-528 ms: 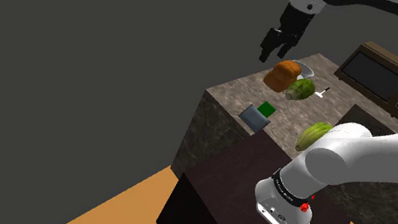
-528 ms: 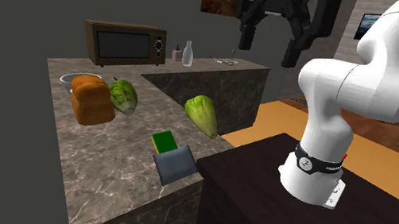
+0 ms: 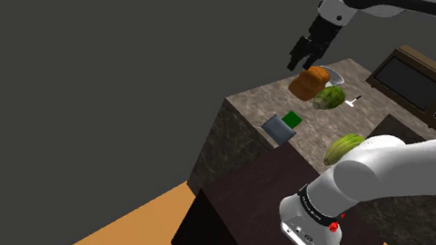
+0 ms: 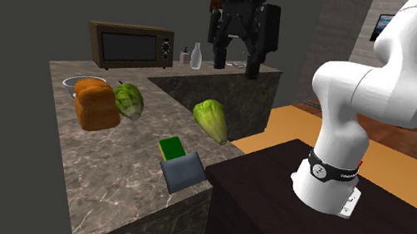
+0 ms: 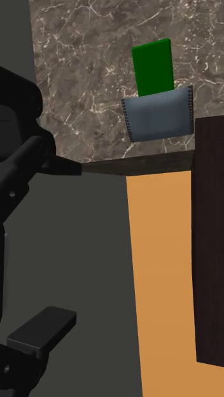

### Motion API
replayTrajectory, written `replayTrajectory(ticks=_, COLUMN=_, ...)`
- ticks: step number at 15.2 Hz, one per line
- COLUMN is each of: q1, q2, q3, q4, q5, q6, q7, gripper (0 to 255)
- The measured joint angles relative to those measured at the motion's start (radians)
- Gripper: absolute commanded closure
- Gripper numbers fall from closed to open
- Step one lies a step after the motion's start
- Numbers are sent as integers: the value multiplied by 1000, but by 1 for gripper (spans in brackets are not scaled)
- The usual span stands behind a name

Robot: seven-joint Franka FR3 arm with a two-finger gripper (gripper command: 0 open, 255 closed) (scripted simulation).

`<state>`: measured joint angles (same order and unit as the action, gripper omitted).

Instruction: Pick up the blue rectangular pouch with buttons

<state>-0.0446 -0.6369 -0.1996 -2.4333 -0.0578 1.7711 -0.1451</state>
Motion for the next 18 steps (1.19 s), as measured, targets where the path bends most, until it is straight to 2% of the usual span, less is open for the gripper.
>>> replayTrajectory(ticks=5, q1=-7, q2=142, q3=-161, q4=28, q5=47, q6=61, q7=-169, gripper=0)
replayTrajectory(ticks=9, q1=-3, q2=295, q3=-291, q4=71, q5=118, q6=98, q7=-331, gripper=0)
replayTrajectory(ticks=14, q1=-1, q2=538, q3=-421, q4=177, q5=270, q6=86, q7=-557, gripper=0)
replayTrajectory(ticks=18, q1=-38, q2=777, q3=-464, q4=301, q5=431, q6=28, q7=-739, gripper=0)
